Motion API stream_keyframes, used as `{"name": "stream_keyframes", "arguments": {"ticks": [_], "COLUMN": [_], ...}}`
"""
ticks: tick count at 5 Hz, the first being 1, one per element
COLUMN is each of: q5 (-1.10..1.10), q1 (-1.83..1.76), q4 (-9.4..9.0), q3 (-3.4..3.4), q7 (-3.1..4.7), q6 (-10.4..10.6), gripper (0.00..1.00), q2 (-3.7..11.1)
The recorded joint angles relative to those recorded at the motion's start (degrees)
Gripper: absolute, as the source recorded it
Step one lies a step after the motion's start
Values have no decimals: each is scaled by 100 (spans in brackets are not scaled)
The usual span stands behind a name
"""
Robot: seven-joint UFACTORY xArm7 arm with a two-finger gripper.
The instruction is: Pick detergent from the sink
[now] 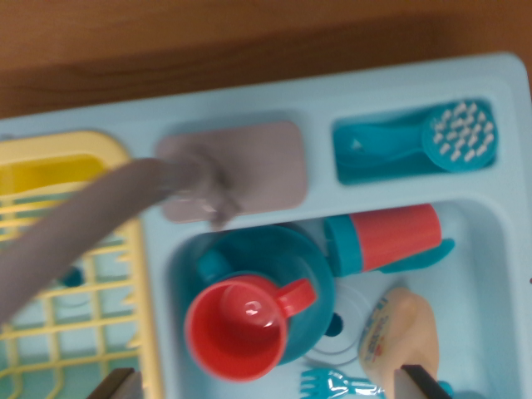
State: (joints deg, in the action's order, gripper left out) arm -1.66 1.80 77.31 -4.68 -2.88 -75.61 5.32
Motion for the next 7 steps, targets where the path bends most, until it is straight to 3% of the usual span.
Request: {"name": "stream_keyframes", "arguments": {"ticks": [1,2,3,4,5,6,7], "q5": [0,-1,-1,-2,-2,-3,-3], "q1": [0,64,64,127,127,188,188], "q4": [0,-269,-269,-536,-536,-791,-791], "q3": [0,-55,-55,-110,-110,-162,-162], "q7": [0,-60,-60,-119,-119,-176,-176], "q6": [0,274,274,545,545,805,805], "gripper": [0,0,0,0,0,0,0], "q2": [0,71,71,142,142,209,209]}}
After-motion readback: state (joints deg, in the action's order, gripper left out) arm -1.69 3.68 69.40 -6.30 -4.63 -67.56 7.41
